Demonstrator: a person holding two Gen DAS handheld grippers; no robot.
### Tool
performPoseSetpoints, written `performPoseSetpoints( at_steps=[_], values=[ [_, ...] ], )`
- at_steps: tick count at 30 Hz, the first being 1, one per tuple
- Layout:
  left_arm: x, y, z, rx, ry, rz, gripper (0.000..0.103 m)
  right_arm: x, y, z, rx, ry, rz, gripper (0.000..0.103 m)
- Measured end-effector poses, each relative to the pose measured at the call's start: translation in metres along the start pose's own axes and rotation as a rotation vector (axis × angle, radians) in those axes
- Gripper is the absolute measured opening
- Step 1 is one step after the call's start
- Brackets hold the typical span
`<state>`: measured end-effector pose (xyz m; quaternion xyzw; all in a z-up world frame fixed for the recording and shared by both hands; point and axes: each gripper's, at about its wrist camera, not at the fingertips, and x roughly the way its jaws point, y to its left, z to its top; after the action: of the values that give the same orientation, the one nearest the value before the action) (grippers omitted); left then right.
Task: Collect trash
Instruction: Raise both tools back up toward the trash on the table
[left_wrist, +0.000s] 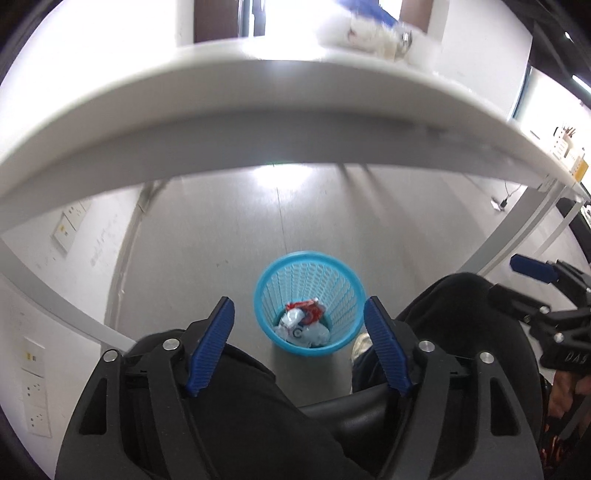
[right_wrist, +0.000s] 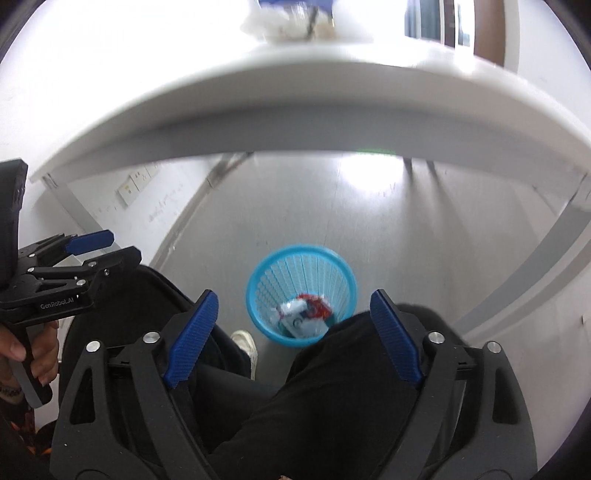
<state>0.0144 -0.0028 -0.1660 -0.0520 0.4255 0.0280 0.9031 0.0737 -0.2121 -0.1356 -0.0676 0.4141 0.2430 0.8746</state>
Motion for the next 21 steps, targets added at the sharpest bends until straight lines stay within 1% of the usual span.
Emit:
performPoseSetpoints(
  at_steps=[4,7,11,13,17,21],
  values=[
    [-0.025,0.007,0.005,-0.009,-0.070,-0.009,0.080,-0.030,0.007,0.011,-0.022,-0.084,0.010,0.081],
    [-0.043,0.013,0.011,-0.018,-0.126,-0.028,0.089,-0.050,0.013,0.024,-0.034,-0.147,0.011,0.082],
    [-0.065,0.016,0.024,-0.038,-0.212,-0.052,0.097,-0.073,0.013,0.044,-0.032,-0.235,-0.013,0.088],
    [-0.075,0.015,0.030,-0.035,-0.241,-0.056,0.097,-0.082,0.011,0.056,-0.025,-0.274,-0.016,0.090],
    [-0.088,0.010,0.045,-0.017,-0.305,-0.030,0.097,-0.086,0.004,0.078,-0.010,-0.319,-0.016,0.094],
    [-0.096,0.001,0.067,-0.008,-0.360,-0.026,0.097,-0.084,0.002,0.101,-0.006,-0.355,-0.028,0.094]
  ],
)
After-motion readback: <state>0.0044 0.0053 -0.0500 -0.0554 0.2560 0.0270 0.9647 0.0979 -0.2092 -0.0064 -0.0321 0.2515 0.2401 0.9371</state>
